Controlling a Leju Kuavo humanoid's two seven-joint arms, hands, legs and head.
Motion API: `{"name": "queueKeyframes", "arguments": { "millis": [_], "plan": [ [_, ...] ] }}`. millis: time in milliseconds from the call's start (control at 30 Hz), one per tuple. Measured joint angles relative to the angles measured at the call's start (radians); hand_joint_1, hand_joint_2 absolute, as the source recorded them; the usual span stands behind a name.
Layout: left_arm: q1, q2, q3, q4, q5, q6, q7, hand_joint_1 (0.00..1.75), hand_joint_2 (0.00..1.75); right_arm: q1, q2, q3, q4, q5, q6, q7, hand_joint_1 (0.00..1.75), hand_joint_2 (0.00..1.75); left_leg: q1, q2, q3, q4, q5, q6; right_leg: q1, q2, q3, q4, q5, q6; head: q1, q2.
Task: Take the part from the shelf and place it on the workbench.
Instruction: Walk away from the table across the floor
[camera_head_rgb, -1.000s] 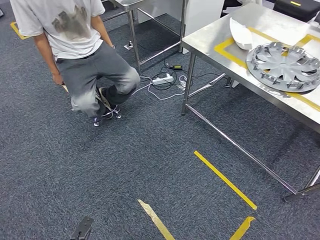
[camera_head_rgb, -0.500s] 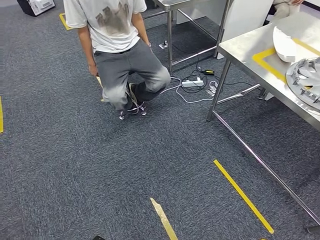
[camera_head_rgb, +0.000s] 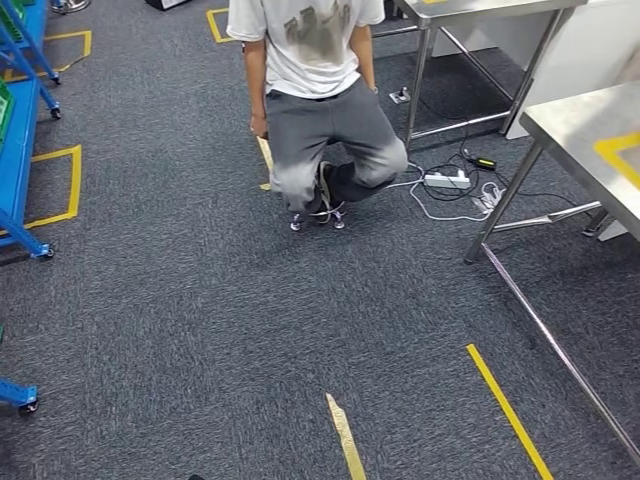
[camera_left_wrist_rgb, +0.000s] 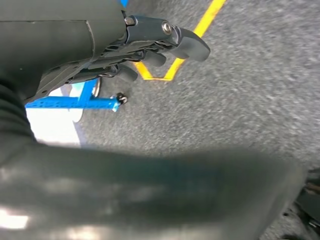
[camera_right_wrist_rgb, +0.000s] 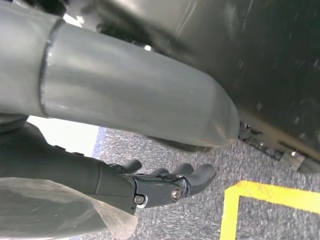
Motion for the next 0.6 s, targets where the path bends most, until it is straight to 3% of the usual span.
{"name": "queueKeyframes", "arguments": {
  "millis": [67, 100, 167, 200, 233, 267, 333, 400, 433, 467, 500, 533, 600],
  "plan": [
    [0.0, 0.0, 0.001, 0.001, 0.0, 0.002, 0.001, 0.0, 0.0, 0.0, 0.0, 0.0, 0.0, 0.001, 0.0, 0.0, 0.0, 0.0, 0.004, -0.021, 0.001, -0.006, 0.006, 0.014, -0.005, 0.052, -0.023, 0.052, -0.038, 0.009, 0.003, 0.0],
    [-0.002, 0.0, 0.001, 0.001, 0.001, 0.003, 0.001, 0.0, 0.0, 0.002, 0.0, 0.0, 0.0, 0.001, 0.0, 0.0, 0.0, 0.0, 0.005, -0.033, -0.001, -0.007, 0.008, 0.019, -0.007, 0.085, -0.053, 0.113, -0.07, 0.011, 0.006, 0.0],
    [-0.004, -0.001, 0.001, 0.002, 0.001, 0.004, 0.001, 0.0, 0.0, 0.005, 0.0, 0.0, 0.0, 0.002, 0.0, -0.001, 0.0, 0.0, 0.004, -0.06, -0.005, -0.006, 0.011, 0.023, -0.008, 0.112, -0.124, 0.252, -0.125, 0.011, 0.008, 0.0],
    [-0.004, -0.002, 0.001, 0.002, 0.001, 0.004, 0.0, 0.0, 0.0, 0.006, 0.0, 0.0, 0.0, 0.002, 0.001, -0.002, 0.0, 0.0, 0.003, -0.075, -0.005, -0.006, 0.011, 0.024, -0.007, 0.116, -0.148, 0.291, -0.129, 0.011, 0.008, 0.0],
    [-0.003, -0.002, 0.001, 0.002, 0.001, 0.004, 0.0, 0.0, 0.0, 0.006, 0.0, 0.0, 0.0, 0.003, 0.001, -0.002, 0.0, 0.0, 0.002, -0.089, -0.004, -0.005, 0.011, 0.024, -0.007, 0.118, -0.153, 0.29, -0.112, 0.01, 0.008, 0.0],
    [-0.002, -0.002, 0.001, 0.003, 0.001, 0.003, 0.0, 0.0, 0.0, 0.006, 0.0, 0.001, 0.0, 0.003, 0.001, -0.002, 0.0, 0.0, 0.002, -0.104, -0.003, -0.004, 0.011, 0.023, -0.008, 0.122, -0.137, 0.246, -0.075, 0.008, 0.007, 0.0],
    [-0.003, -0.002, 0.002, 0.003, 0.001, 0.003, -0.001, 0.0, 0.0, 0.006, 0.0, 0.001, 0.0, 0.004, 0.001, -0.002, 0.0, 0.0, 0.002, -0.132, -0.003, -0.001, 0.01, 0.02, -0.012, 0.162, -0.08, 0.108, -0.002, 0.003, 0.007, 0.0],
    [-0.004, -0.003, 0.002, 0.003, 0.001, 0.003, -0.001, 0.0, 0.0, 0.008, 0.0, 0.001, 0.0, 0.004, 0.001, -0.001, 0.0, 0.0, 0.002, -0.157, -0.011, 0.003, 0.012, 0.011, -0.016, 0.202, -0.041, 0.023, 0.022, 0.0, 0.007, 0.0],
    [-0.004, -0.004, 0.002, 0.004, 0.001, 0.003, -0.001, 0.0, 0.0, 0.009, 0.0, 0.001, 0.0, 0.004, 0.001, -0.001, 0.0, 0.0, 0.004, -0.168, -0.016, 0.004, 0.015, 0.004, -0.016, 0.207, -0.036, 0.014, 0.018, -0.003, 0.006, 0.0],
    [-0.002, -0.003, 0.002, 0.004, 0.001, 0.003, -0.001, 0.0, 0.0, 0.009, 0.0, 0.001, 0.0, 0.004, 0.001, -0.001, 0.0, 0.0, 0.006, -0.179, -0.02, 0.003, 0.018, -0.004, -0.015, 0.198, -0.032, 0.01, 0.02, -0.007, 0.006, 0.0],
    [0.0, -0.003, 0.002, 0.005, 0.001, 0.003, -0.001, 0.0, 0.0, 0.009, 0.0, 0.001, 0.0, 0.005, 0.001, -0.001, 0.0, 0.0, 0.007, -0.177, -0.023, 0.004, 0.018, -0.01, -0.015, 0.185, -0.03, 0.007, 0.024, -0.013, 0.006, 0.0],
    [0.002, -0.002, 0.002, 0.005, 0.001, 0.003, -0.001, 0.0, 0.0, 0.009, 0.0, 0.001, 0.0, 0.005, 0.001, -0.001, 0.0, 0.0, 0.007, -0.158, -0.029, 0.018, 0.008, -0.015, -0.016, 0.172, -0.027, 0.003, 0.026, -0.019, 0.004, 0.0],
    [0.0, -0.001, 0.002, 0.006, 0.001, 0.003, -0.001, 0.0, 0.0, 0.011, 0.0, 0.001, 0.0, 0.005, 0.001, -0.002, 0.0, 0.0, 0.006, -0.097, -0.066, 0.103, -0.046, -0.025, -0.016, 0.139, -0.022, -0.003, 0.028, -0.029, 0.0, 0.0]
  ]
}}
